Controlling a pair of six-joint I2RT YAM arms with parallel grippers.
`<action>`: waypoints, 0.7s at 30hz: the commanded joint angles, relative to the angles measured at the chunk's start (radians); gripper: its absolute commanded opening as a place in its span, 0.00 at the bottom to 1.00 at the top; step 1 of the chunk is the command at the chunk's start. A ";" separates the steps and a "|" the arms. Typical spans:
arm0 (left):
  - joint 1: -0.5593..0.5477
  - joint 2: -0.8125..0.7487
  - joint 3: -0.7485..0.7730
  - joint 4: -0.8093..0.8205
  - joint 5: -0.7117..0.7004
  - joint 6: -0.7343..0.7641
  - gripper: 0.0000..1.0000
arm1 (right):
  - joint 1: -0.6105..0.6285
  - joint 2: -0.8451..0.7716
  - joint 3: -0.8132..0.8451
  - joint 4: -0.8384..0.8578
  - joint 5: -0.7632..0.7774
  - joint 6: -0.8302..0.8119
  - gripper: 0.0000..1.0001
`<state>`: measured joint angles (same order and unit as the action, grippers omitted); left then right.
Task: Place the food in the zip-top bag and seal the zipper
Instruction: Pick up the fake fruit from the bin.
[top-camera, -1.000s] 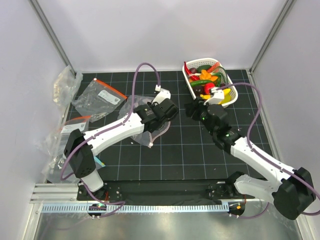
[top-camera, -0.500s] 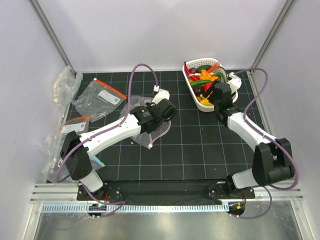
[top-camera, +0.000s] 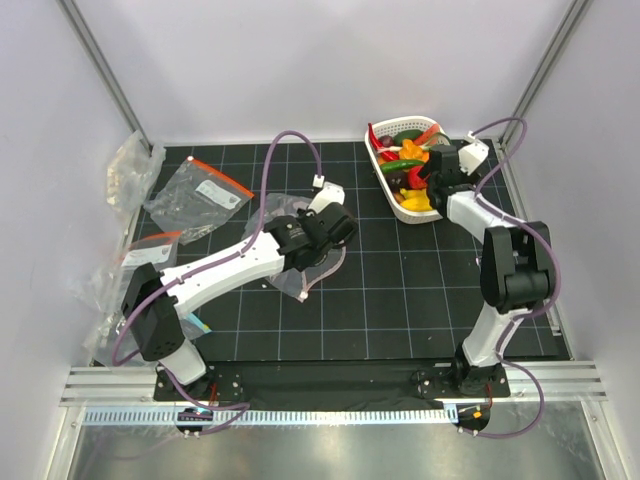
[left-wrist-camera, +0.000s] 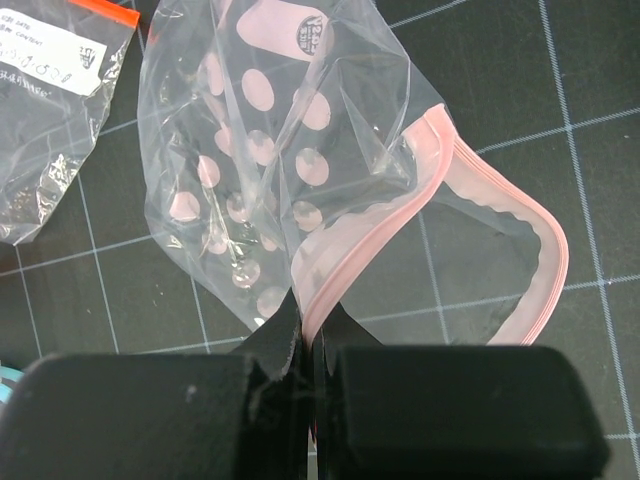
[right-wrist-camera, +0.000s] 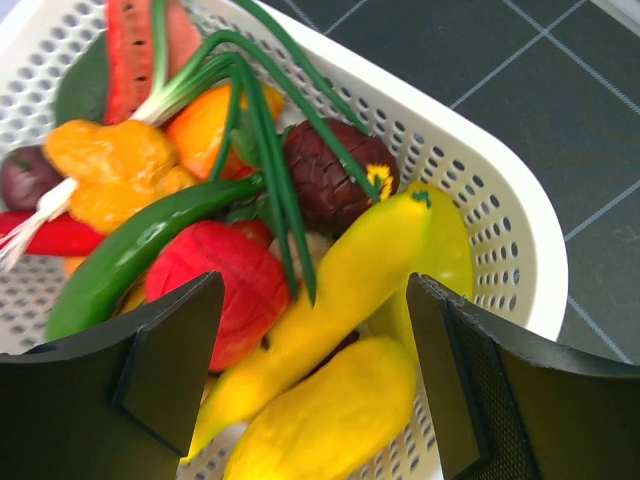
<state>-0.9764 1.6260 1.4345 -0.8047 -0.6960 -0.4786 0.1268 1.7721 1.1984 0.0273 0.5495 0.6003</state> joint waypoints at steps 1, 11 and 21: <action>-0.016 -0.032 0.023 -0.010 -0.049 -0.008 0.00 | -0.021 0.056 0.099 -0.003 0.121 0.001 0.82; -0.019 -0.040 0.021 -0.016 -0.053 -0.014 0.00 | -0.052 0.155 0.113 0.034 0.121 0.049 0.70; -0.019 -0.038 0.023 -0.024 -0.057 -0.012 0.00 | -0.050 -0.034 0.038 0.115 0.197 -0.031 0.29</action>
<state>-0.9928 1.6257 1.4345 -0.8238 -0.7223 -0.4862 0.0757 1.8545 1.2400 0.0536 0.6590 0.6094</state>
